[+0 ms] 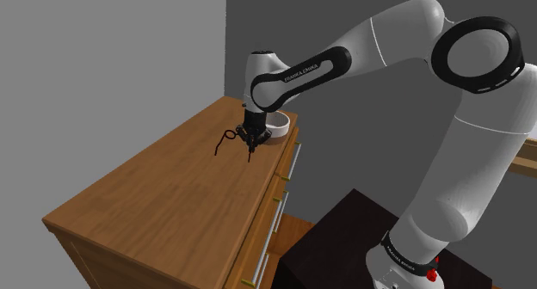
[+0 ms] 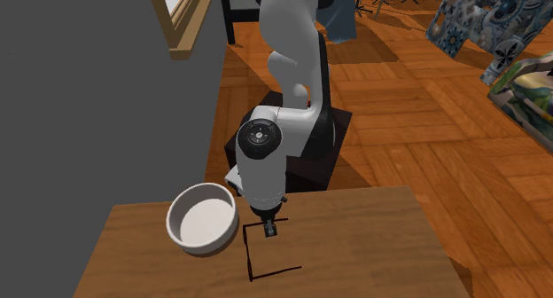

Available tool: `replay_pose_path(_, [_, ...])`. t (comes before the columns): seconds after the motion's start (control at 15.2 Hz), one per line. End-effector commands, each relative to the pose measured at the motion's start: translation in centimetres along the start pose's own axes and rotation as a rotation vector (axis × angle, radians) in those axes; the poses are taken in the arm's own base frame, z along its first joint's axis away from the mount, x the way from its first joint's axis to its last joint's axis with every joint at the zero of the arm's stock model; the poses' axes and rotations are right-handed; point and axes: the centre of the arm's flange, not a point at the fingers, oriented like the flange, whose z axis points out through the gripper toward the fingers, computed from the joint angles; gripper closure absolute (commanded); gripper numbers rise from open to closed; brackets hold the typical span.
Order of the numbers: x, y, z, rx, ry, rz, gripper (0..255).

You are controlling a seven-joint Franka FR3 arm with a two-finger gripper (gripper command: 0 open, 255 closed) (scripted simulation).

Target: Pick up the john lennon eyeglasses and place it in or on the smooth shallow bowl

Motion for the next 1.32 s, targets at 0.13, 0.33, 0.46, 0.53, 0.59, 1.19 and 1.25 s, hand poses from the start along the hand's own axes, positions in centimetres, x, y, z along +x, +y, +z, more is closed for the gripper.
replay_pose_path(0.13, [0.0,0.0,-0.5,0.0,0.0,0.0,255])
replay_pose_path(0.33, [0.0,0.0,-2.1,0.0,0.0,0.0,255])
replay_pose_path(0.46, [0.0,0.0,-3.2,0.0,0.0,0.0,255])
replay_pose_path(0.53, [0.0,0.0,-3.7,0.0,0.0,0.0,255])
replay_pose_path(0.59, [0.0,0.0,-4.2,0.0,0.0,0.0,255])
replay_pose_path(1.19, [-0.1,0.1,-9.0,0.0,0.0,0.0,255])
replay_pose_path(1.25, [-0.1,0.1,-9.5,0.0,0.0,0.0,255])
